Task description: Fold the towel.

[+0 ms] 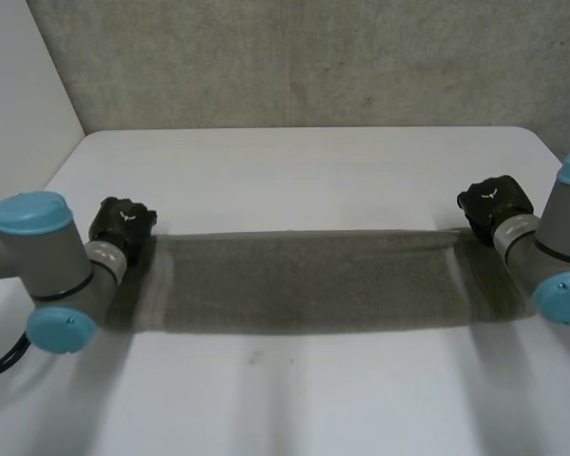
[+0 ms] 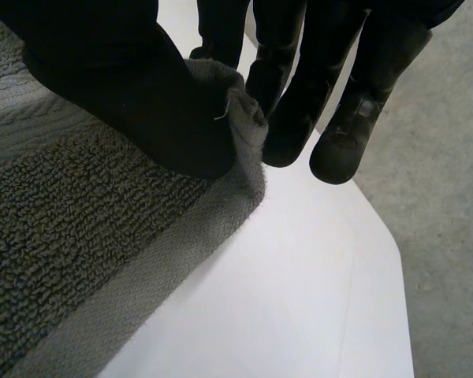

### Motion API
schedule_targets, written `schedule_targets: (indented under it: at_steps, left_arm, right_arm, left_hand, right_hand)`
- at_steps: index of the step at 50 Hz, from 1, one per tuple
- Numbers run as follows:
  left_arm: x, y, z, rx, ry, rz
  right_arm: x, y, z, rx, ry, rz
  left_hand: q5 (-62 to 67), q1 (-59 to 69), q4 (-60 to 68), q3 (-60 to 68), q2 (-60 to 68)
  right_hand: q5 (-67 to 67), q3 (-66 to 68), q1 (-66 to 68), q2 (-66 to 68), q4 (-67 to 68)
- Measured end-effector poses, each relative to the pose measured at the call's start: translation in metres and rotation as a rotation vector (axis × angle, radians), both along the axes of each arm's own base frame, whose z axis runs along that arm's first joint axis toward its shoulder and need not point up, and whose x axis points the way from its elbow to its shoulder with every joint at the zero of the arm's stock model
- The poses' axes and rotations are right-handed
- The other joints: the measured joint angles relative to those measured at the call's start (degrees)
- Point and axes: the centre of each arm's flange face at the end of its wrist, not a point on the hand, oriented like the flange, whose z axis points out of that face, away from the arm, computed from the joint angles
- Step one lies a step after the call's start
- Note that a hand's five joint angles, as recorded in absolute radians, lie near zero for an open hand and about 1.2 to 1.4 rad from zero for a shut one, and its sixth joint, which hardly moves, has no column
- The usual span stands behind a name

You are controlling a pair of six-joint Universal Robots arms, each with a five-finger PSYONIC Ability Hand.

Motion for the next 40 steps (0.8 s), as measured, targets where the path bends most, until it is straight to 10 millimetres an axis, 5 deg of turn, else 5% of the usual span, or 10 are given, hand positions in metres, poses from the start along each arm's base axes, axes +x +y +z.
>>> schedule_targets:
  at_steps: [9,13,14,16,19,27,32,40]
  left_arm:
    - [-0.015,-0.018,0.0,-0.051,0.006,-0.004]
    - [-0.02,-0.02,-0.003,-0.056,0.006,-0.014]
    - [-0.022,-0.02,-0.004,-0.056,0.005,-0.017]
    - [-0.025,-0.02,-0.005,-0.052,0.003,-0.021]
    - [-0.028,-0.017,-0.004,-0.042,-0.001,-0.022]
    - [-0.027,-0.005,0.017,-0.014,0.009,0.004]
    - [-0.019,0.014,0.053,-0.008,0.098,0.036]
    - [-0.001,0.061,0.099,-0.016,0.256,0.053]
  right_arm:
    - [0.009,-0.015,-0.011,-0.028,0.007,0.004]
    - [0.011,-0.018,-0.017,-0.022,0.015,0.0]
    - [0.011,-0.018,-0.018,-0.02,0.018,-0.002]
    - [0.011,-0.019,-0.018,-0.022,0.027,-0.015]
    - [0.011,-0.018,-0.014,-0.032,0.032,-0.032]
    - [0.011,-0.01,0.034,-0.116,-0.016,-0.071]
    - [0.006,0.011,0.079,-0.169,-0.112,-0.079]
    - [-0.004,0.06,0.092,-0.071,-0.17,-0.038]
  left_hand:
    - [-1.64,-1.74,-1.84,-1.83,-2.91]
    - [-20.37,-20.78,-21.07,-20.85,-21.25]
    - [-37.73,-39.98,-38.34,-38.89,-39.4]
    - [-50.46,-50.88,-51.72,-52.16,-52.28]
    - [-53.77,-54.32,-55.14,-55.02,-55.38]
    - [-57.73,-57.91,-59.79,-59.76,-59.82]
    - [-57.89,-58.28,-60.04,-59.97,-60.18]
    - [-57.95,-58.29,-60.12,-59.97,-60.26]
  right_hand:
    - [-0.02,-0.09,-0.08,-0.08,-0.08]
    - [-26.21,-35.2,-26.63,-34.13,-33.52]
    - [-36.43,-44.18,-36.05,-43.1,-43.43]
    - [-54.2,-61.93,-52.2,-59.8,-61.41]
    - [-55.11,-64.27,-52.67,-60.65,-63.27]
    - [-55.11,-64.35,-52.67,-60.65,-63.27]
    - [-55.11,-64.35,-52.67,-60.65,-63.27]
    - [-55.11,-64.35,-52.67,-60.65,-63.27]
